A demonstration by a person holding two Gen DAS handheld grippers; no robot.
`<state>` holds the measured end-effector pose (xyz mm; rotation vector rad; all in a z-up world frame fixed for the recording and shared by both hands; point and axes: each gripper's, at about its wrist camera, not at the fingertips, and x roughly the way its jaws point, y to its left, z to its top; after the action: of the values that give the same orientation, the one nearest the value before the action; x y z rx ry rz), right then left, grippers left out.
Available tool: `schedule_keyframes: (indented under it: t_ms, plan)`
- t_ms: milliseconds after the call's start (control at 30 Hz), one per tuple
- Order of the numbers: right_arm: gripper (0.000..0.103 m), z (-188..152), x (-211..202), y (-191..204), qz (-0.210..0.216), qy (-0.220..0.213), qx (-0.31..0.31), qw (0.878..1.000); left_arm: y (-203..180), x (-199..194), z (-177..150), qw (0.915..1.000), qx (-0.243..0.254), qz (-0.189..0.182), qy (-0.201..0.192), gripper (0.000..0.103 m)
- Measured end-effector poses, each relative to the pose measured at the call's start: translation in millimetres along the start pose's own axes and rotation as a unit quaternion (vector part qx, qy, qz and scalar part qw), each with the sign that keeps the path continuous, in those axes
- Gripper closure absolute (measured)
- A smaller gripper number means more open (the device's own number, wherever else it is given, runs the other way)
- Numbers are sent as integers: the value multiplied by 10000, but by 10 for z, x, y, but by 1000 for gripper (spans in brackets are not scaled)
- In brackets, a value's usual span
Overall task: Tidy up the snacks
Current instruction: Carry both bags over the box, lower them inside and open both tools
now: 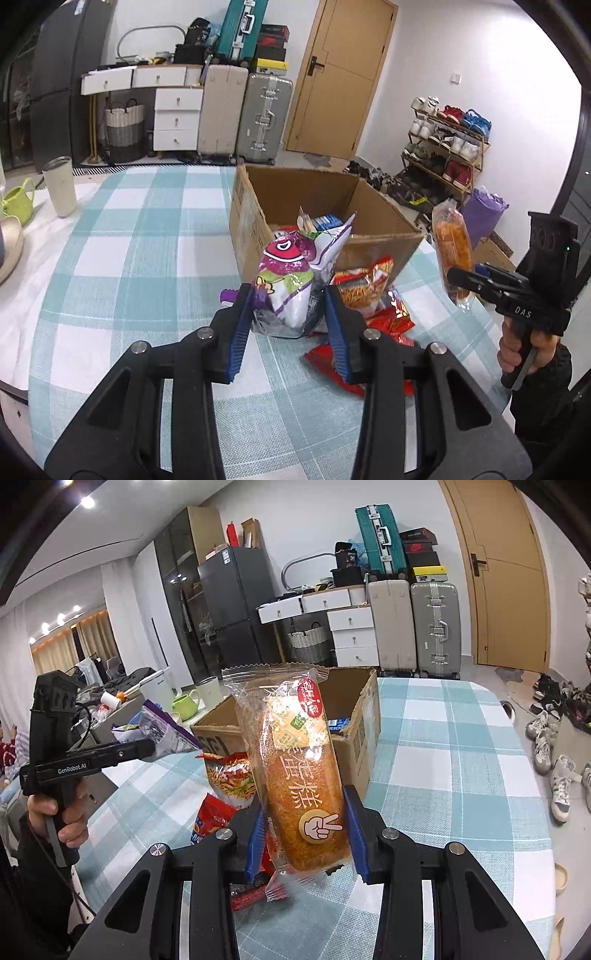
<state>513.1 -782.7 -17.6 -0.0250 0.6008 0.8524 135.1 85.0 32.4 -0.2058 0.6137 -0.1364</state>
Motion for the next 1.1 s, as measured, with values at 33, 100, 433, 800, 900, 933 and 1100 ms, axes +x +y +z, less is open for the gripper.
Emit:
schedule_keyframes:
  t_ms: [33, 100, 433, 800, 900, 933, 1100]
  plan:
    - [64, 6, -3, -3, -14, -3, 24, 10000, -3, -17, 14, 10000, -12, 9, -48, 68]
    - [64, 30, -16, -6, -31, -39, 88, 9999, -6, -55, 56, 9999, -44, 31, -128, 68]
    - [64, 290, -24, 67, -159, -164, 95, 9997, -73, 12, 352, 9995, -58, 76, -314, 69]
    - [64, 481, 95, 89, -143, -137, 105, 9997, -237, 175, 589, 9992, 119, -154, -363, 74]
    - [64, 518, 127, 92, -118, -121, 88, 9998, -231, 209, 622, 9991, 102, -152, -391, 80]
    - [64, 524, 124, 103, -117, -129, 80, 9998, -232, 206, 634, 9990, 75, -169, -411, 81]
    - [64, 582, 145, 79, -121, -165, 95, 9997, -207, 186, 707, 9985, -32, -221, -499, 83]
